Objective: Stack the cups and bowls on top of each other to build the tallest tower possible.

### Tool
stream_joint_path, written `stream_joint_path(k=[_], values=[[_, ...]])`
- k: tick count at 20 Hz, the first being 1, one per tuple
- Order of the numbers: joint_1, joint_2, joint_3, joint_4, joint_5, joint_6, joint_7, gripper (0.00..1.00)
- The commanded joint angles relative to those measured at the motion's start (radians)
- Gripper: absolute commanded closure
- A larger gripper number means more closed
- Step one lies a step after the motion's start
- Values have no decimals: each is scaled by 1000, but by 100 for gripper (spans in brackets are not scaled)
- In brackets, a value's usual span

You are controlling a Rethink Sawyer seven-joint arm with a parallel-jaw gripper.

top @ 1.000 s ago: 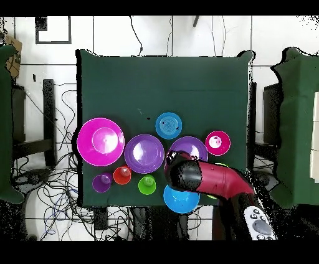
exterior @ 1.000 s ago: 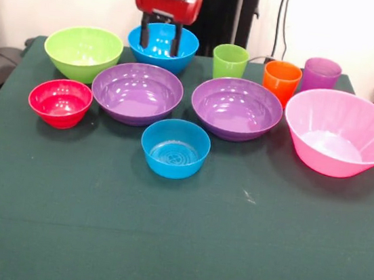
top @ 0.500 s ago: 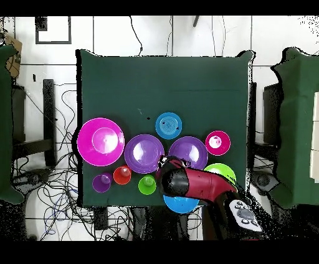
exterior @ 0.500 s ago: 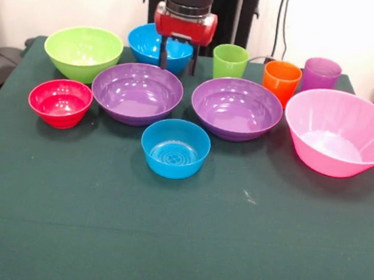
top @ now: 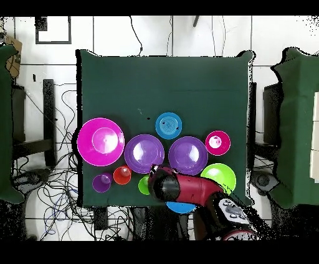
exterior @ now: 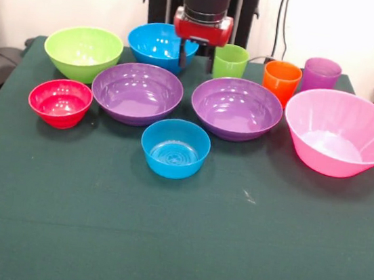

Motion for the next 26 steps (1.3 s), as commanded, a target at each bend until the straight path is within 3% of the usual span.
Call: stream_joint_path(k=[1, 17, 19, 22, 24, 26], values=[[51, 46, 50, 48, 55, -91, 221, 0], [114, 120, -19, -62, 42, -132, 289, 0], [154, 120, -68, -48, 87, -161, 347, 0], [218, 110, -140, 8, 233, -188, 496, 0], [256, 117, -155, 50, 343, -201, 596, 0], [277, 144, -157, 53, 395, -236, 630, 0]])
